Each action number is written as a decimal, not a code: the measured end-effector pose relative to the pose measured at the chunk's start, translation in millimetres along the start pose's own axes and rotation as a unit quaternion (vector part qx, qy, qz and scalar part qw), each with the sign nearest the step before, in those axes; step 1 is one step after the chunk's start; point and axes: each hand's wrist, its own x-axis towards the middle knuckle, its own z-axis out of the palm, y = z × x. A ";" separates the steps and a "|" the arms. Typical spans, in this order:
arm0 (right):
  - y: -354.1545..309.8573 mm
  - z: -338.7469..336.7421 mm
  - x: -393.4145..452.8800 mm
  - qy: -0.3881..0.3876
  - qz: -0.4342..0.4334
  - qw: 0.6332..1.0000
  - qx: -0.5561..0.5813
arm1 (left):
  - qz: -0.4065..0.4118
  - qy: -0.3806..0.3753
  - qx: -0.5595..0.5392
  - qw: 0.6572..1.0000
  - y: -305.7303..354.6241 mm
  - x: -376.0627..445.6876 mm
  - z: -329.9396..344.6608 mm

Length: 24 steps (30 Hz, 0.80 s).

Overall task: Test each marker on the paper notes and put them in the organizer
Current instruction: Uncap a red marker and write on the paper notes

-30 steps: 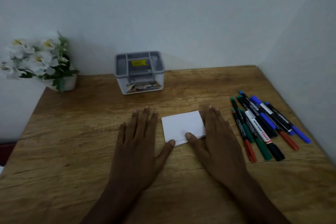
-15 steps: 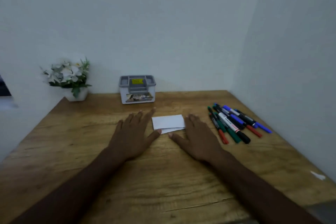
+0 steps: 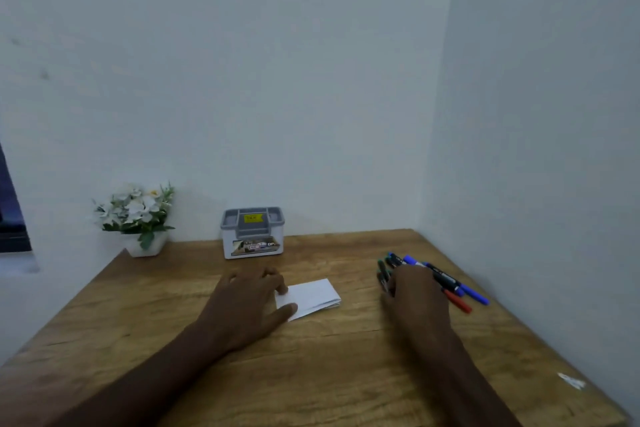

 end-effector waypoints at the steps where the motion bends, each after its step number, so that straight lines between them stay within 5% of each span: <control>1: -0.3 -1.0 0.7 0.001 0.000 1.000 -0.008 | 0.017 0.008 0.018 1.000 1.3 5.8 -2.7; 9: 2.1 1.5 1.3 0.034 -0.016 0.998 -0.042 | 0.019 0.008 -0.036 0.999 2.9 18.2 12.2; 12: -8.3 -1.2 2.0 0.125 -0.085 0.984 0.098 | 0.020 0.022 -0.074 0.997 4.6 16.9 17.9; 14: -27.7 -5.1 10.0 0.148 -0.130 0.943 0.268 | 0.026 0.036 -0.088 0.995 3.1 20.4 17.3; 19: -82.6 3.3 29.4 -0.081 -0.145 0.806 0.568 | 0.020 0.047 -0.077 0.996 4.4 19.1 16.5; 24: -74.8 36.4 32.0 -0.185 -0.138 0.783 0.577 | -0.005 0.036 -0.068 0.997 9.3 17.5 13.7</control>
